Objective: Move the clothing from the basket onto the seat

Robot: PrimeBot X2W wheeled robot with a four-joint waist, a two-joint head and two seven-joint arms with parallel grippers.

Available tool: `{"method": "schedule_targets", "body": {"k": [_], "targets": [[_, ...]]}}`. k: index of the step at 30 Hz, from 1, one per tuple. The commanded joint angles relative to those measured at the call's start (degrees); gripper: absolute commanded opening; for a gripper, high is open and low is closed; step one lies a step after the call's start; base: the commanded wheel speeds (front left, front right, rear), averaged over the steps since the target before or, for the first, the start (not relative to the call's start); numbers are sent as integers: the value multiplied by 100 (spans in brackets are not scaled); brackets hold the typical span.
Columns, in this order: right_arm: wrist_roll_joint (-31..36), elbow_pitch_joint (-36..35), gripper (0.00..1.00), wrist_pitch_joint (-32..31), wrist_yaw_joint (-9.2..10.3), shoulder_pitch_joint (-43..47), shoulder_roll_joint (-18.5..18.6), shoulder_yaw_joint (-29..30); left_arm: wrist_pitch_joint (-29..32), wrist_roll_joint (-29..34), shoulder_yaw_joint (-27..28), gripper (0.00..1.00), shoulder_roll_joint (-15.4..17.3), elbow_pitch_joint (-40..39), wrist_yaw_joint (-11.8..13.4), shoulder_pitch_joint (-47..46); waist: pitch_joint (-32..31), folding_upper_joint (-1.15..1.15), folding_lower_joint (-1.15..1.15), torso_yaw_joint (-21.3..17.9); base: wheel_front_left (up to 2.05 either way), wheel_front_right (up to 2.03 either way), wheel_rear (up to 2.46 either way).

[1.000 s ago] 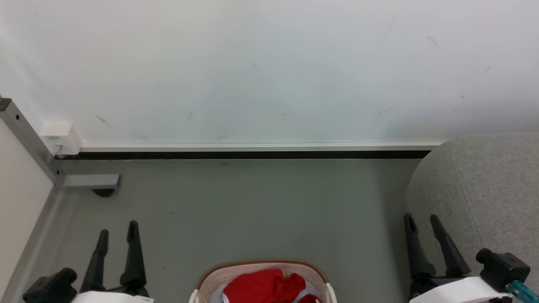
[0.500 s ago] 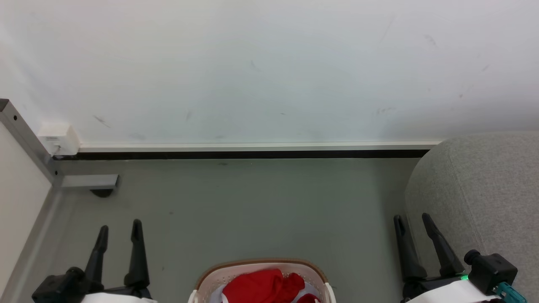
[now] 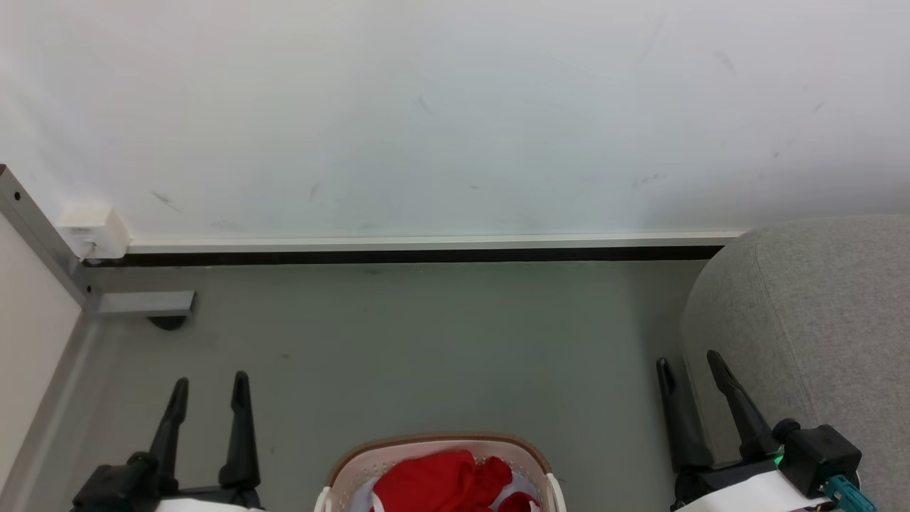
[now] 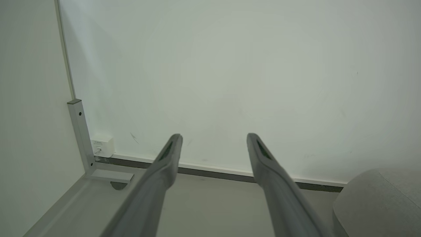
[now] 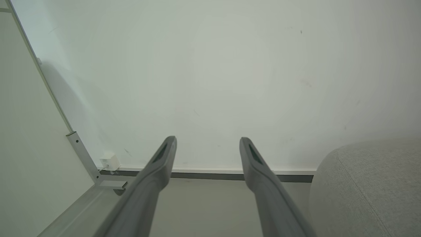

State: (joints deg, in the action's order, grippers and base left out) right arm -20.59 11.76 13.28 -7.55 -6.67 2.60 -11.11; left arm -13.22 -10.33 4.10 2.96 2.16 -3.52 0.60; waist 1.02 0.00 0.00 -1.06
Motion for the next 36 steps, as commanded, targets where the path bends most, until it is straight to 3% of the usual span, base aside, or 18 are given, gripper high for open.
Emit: {"method": "schedule_targets", "body": {"k": [1, 16, 36], "targets": [[94, -24, 100, 52, 10, -63, 44, -21, -67, 154, 7, 100, 41, -2, -15, 38, 6, 0, 0, 0, 0, 0, 0], [607, -37, 100, 204, 12, -100, 46, -142, -207, 721, 22, 100, 31, 10, -27, 35, 65, 0, 0, -15, 0, 0, 0], [506, -25, 100, 188, 12, -170, 43, 3, -195, 697, 63, 100, 17, 48, -42, -68, 170, 0, 0, -90, 0, 0, 0]]}}
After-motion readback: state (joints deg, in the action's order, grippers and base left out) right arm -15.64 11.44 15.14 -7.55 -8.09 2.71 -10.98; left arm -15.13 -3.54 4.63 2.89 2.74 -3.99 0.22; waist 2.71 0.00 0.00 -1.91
